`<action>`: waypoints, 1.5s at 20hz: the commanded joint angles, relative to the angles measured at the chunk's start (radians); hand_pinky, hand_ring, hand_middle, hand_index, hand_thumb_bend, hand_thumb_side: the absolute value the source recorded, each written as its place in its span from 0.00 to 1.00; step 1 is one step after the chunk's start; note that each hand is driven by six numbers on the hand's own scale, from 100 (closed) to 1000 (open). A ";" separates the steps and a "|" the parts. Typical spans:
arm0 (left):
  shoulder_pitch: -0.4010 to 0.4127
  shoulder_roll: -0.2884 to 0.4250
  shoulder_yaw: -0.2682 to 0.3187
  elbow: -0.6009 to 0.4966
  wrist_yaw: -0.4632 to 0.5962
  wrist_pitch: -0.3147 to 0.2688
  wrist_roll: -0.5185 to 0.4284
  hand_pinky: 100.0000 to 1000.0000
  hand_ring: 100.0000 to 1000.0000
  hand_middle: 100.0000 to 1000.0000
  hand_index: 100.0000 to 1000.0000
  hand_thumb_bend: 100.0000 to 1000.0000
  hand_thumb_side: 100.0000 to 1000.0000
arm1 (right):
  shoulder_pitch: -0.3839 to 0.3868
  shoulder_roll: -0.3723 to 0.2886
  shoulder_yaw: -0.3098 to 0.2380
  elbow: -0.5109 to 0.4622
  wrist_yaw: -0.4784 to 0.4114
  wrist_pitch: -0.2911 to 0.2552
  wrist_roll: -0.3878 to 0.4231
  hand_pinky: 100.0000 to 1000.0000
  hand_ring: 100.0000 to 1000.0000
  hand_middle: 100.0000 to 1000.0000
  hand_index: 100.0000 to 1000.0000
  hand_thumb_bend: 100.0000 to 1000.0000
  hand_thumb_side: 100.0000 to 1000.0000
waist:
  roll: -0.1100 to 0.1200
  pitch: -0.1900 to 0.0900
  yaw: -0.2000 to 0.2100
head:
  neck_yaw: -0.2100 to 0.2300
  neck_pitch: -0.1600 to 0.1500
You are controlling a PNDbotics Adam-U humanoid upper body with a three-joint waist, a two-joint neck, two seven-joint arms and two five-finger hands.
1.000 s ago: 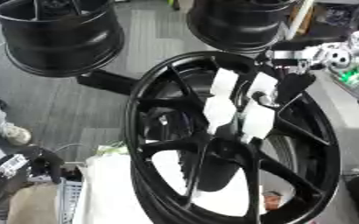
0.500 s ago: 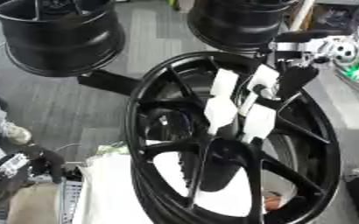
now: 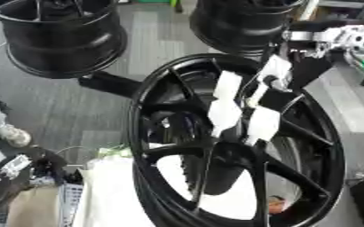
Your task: Pull the pin out of the wheel hub.
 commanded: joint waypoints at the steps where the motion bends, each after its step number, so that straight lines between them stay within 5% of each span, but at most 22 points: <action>1: -0.004 0.022 0.008 -0.024 -0.003 0.006 0.000 0.51 0.41 0.42 0.63 0.00 1.00 | -0.002 -0.060 -0.042 -0.022 -0.012 0.072 0.056 0.43 0.28 0.40 0.52 0.00 0.00 | 0.002 -0.015 -0.002 | 0.004 -0.003; 4: 0.000 0.025 0.012 -0.024 -0.005 0.009 0.000 0.51 0.41 0.42 0.63 0.00 1.00 | 0.014 -0.079 -0.063 -0.017 -0.012 0.083 0.046 0.42 0.28 0.40 0.52 0.00 0.00 | -0.003 -0.020 -0.011 | 0.010 -0.003; 12: 0.011 0.024 0.031 -0.029 -0.007 0.019 0.000 0.51 0.41 0.42 0.63 0.00 1.00 | 0.168 -0.143 -0.238 0.050 0.029 0.152 -0.056 0.38 0.26 0.38 0.51 0.00 0.00 | -0.006 -0.029 -0.039 | 0.036 -0.003; 22: 0.020 0.027 0.058 -0.028 -0.003 0.018 0.000 0.51 0.41 0.42 0.63 0.00 1.00 | 0.410 -0.056 -0.492 0.270 0.185 0.306 -0.213 0.36 0.27 0.39 0.53 0.00 0.00 | 0.005 -0.031 -0.080 | 0.067 -0.003; 24: 0.020 0.027 0.058 -0.027 -0.003 0.016 0.000 0.51 0.41 0.42 0.63 0.00 1.00 | 0.460 -0.020 -0.542 0.295 0.215 0.337 -0.243 0.42 0.32 0.46 0.64 0.00 0.00 | 0.007 -0.030 -0.081 | 0.067 -0.003; 27: 0.018 0.027 0.060 -0.026 0.000 0.014 0.000 0.51 0.41 0.42 0.63 0.00 1.00 | 0.531 0.040 -0.616 0.325 0.261 0.383 -0.289 0.60 0.60 0.73 0.88 0.02 0.11 | 0.010 -0.031 -0.080 | 0.067 -0.003; 30: 0.017 0.025 0.058 -0.025 0.001 0.013 0.000 0.51 0.41 0.42 0.63 0.00 1.00 | 0.577 0.091 -0.692 0.341 0.307 0.422 -0.336 0.68 0.71 0.79 0.94 0.16 0.27 | 0.012 -0.032 -0.076 | 0.064 -0.003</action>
